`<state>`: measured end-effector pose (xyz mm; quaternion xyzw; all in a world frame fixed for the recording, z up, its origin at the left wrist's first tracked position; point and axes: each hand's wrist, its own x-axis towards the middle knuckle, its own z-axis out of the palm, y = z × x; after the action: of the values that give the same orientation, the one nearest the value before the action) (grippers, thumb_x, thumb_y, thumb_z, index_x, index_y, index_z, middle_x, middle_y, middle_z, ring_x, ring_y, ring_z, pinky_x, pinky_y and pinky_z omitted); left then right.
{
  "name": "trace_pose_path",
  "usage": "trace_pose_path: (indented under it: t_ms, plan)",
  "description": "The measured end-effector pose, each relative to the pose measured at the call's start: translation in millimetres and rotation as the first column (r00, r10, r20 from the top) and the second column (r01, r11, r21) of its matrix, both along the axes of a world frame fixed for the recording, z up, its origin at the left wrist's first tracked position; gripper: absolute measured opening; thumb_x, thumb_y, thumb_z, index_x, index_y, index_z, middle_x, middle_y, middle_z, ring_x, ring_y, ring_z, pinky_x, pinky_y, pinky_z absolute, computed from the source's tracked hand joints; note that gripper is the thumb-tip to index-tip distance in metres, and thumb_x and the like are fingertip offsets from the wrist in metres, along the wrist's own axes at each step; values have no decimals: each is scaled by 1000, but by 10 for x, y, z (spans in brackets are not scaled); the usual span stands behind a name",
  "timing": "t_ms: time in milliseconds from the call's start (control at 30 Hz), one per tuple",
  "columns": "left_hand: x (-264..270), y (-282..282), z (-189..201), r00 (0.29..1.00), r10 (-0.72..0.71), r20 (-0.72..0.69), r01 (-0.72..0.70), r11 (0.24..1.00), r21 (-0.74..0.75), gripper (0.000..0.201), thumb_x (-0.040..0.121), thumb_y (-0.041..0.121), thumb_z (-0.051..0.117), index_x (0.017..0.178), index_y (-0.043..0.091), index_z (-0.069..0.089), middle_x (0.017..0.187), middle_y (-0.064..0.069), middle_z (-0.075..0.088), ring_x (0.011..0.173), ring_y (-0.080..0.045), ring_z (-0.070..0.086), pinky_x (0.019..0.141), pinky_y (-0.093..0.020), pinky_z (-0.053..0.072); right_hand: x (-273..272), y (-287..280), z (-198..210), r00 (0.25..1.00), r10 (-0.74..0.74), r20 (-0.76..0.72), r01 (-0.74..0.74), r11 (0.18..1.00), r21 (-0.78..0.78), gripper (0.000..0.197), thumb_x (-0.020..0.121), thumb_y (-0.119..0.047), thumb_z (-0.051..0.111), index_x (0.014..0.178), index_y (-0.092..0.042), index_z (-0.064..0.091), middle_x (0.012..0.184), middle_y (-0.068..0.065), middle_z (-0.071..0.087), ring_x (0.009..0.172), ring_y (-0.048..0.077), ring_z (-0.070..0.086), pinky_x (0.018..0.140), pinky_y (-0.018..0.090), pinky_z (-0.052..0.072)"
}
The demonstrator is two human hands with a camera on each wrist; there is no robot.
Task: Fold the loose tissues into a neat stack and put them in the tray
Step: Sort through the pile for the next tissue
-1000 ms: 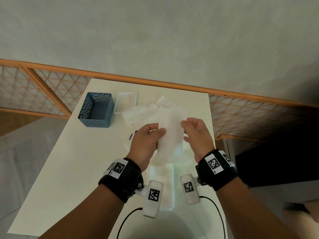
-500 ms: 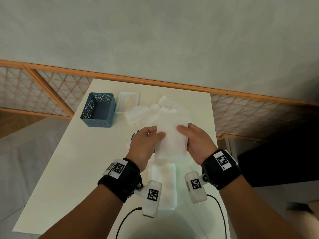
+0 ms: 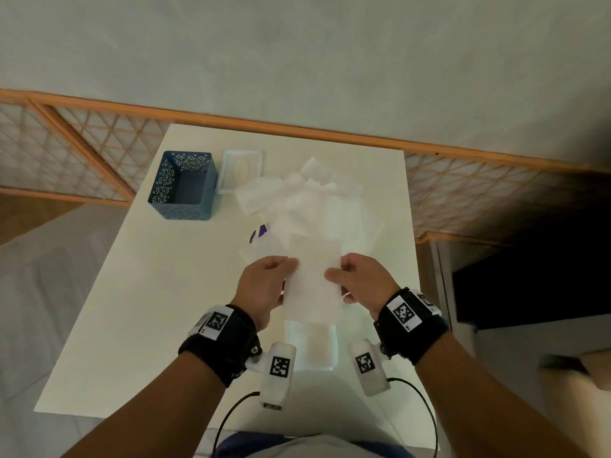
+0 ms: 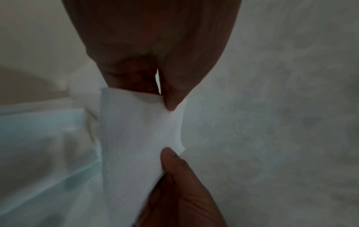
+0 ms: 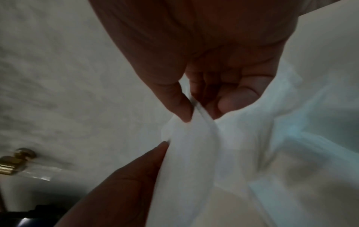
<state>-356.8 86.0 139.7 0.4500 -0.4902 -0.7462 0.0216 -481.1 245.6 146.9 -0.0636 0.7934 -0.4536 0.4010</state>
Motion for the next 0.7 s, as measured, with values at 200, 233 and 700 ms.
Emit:
trace_pose_path:
  t_ms: [200,233,700]
  plan:
    - [318,74,-522,939,-182,290,277,903,-329,14,86,19,83,79,11,74,70,-2,75,67,-18,69,65,-31,54,285,187,-453,987,140,-73,-122,969,215,16,90,-15,74,85,-10,59,72,5,63,58,18,61,50,23,45]
    - [352,74,-583,917,-212,339,333,875,-352,15,85,21,84,77,12,74,68,-1,75,65,-18,68,64,-31,53,317,203,-507,988,139,-70,-119,965,232,15,90,-14,74,85,-11,60,75,5,64,59,19,62,50,22,46]
    - [460,150,-921,791,-320,521,563,713,-417,17,87,28,80,81,20,67,81,5,70,79,-11,63,62,-25,42,532,280,-943,961,244,-129,-169,890,422,14,91,-25,66,83,-24,53,85,-6,62,76,16,58,68,30,50]
